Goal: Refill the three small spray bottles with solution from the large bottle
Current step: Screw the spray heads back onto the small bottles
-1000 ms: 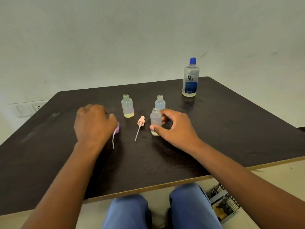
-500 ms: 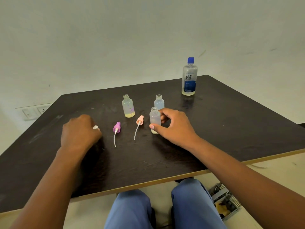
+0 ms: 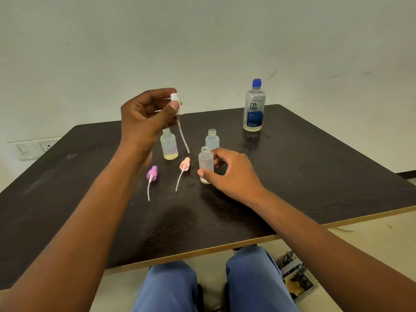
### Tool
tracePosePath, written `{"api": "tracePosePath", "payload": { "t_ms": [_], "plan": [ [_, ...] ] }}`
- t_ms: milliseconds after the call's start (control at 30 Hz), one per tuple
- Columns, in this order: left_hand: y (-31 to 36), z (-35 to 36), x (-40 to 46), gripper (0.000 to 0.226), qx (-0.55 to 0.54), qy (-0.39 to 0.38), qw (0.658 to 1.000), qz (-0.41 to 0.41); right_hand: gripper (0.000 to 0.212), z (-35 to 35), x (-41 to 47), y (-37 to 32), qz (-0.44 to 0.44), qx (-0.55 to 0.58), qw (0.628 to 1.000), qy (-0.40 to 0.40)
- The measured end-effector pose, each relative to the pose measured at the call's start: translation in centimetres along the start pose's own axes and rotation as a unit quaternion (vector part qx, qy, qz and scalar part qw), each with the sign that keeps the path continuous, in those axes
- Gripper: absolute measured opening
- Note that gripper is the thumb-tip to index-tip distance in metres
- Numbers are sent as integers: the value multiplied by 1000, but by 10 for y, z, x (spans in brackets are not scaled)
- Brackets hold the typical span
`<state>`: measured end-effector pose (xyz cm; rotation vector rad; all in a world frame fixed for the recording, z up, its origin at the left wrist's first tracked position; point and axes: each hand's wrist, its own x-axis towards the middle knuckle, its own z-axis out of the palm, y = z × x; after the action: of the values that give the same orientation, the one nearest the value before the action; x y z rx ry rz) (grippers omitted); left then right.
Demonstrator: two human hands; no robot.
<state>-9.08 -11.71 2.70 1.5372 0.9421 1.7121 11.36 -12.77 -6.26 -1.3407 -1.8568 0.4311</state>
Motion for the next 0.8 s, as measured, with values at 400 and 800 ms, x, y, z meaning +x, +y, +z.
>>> {"api": "tracePosePath", "payload": {
  "t_ms": [400, 800],
  "plan": [
    [-20, 23, -6, 26, -3, 15, 998, 55, 46, -1, 0, -2, 3, -9, 1000, -5],
    [-32, 28, -11, 29, -10, -37, 997, 71, 41, -2, 0, -3, -7, -15, 1000, 1]
  ]
}}
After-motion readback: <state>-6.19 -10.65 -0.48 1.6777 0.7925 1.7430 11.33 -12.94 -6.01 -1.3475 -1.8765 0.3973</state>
